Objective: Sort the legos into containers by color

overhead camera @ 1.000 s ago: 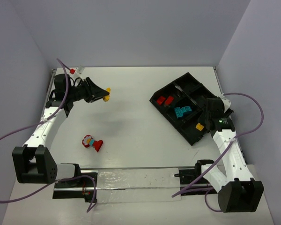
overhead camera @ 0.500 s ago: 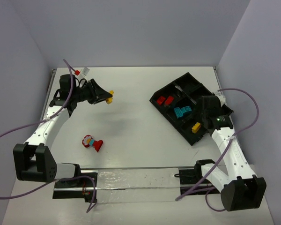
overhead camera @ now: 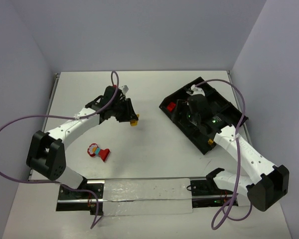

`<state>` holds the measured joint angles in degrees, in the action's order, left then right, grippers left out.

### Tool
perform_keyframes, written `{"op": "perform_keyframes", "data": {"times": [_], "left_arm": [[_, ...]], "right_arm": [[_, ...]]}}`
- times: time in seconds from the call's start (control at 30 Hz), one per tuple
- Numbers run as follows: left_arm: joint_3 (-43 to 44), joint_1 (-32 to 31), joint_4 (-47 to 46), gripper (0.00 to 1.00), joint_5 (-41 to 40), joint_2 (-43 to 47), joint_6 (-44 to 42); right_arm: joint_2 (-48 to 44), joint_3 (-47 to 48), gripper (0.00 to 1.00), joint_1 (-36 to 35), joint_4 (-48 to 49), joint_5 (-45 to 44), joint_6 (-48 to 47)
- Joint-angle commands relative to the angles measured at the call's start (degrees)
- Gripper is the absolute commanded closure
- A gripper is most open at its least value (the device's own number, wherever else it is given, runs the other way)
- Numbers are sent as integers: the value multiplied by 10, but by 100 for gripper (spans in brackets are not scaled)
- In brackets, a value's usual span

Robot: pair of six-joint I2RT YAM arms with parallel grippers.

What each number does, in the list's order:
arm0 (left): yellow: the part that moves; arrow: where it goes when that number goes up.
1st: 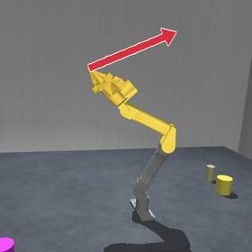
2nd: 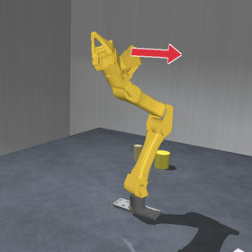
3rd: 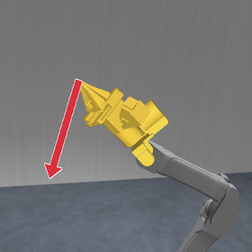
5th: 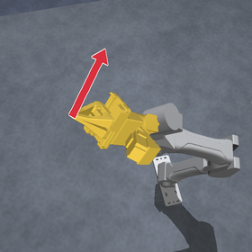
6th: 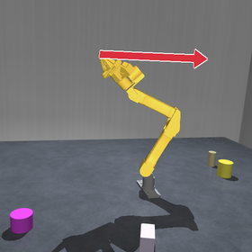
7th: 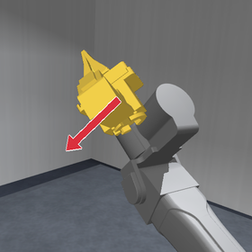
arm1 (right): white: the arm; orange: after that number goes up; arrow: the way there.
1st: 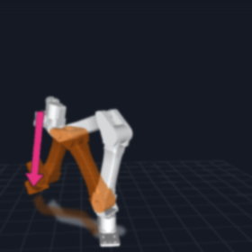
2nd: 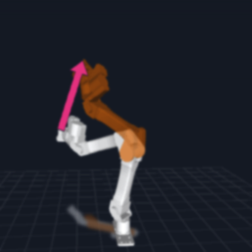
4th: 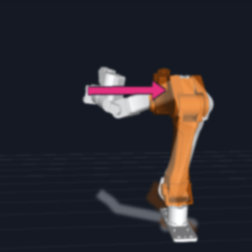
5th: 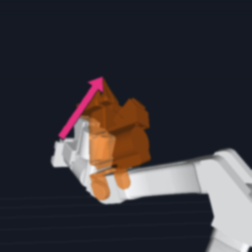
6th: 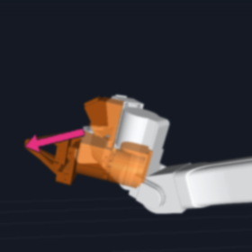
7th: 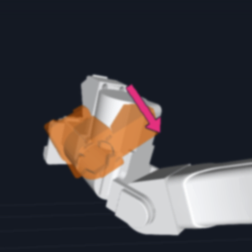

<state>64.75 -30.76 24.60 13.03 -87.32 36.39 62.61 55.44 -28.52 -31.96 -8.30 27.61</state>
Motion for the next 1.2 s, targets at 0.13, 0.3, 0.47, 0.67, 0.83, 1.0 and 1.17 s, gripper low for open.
{"op": "perform_keyframes", "data": {"times": [0.13,0.3,0.47,0.67,0.83,1.0,1.17], "left_arm": [[-44,3,-301,100,315,46,109],[-54,3,-408,100,432,54,153],[-59,4,-502,100,487,60,203],[-56,5,-522,100,506,67,207],[-63,5,-562,100,524,72,231],[-63,5,-573,100,532,73,236],[-72,10,-587,100,534,73,248]], "right_arm": [[-9,-12,20,-8,157,244,56],[18,17,20,5,205,328,81],[21,17,16,27,288,411,118],[15,-28,21,45,413,491,187],[16,-66,33,53,530,533,261],[26,-74,38,54,614,566,312],[27,-75,43,57,659,584,338]]}}
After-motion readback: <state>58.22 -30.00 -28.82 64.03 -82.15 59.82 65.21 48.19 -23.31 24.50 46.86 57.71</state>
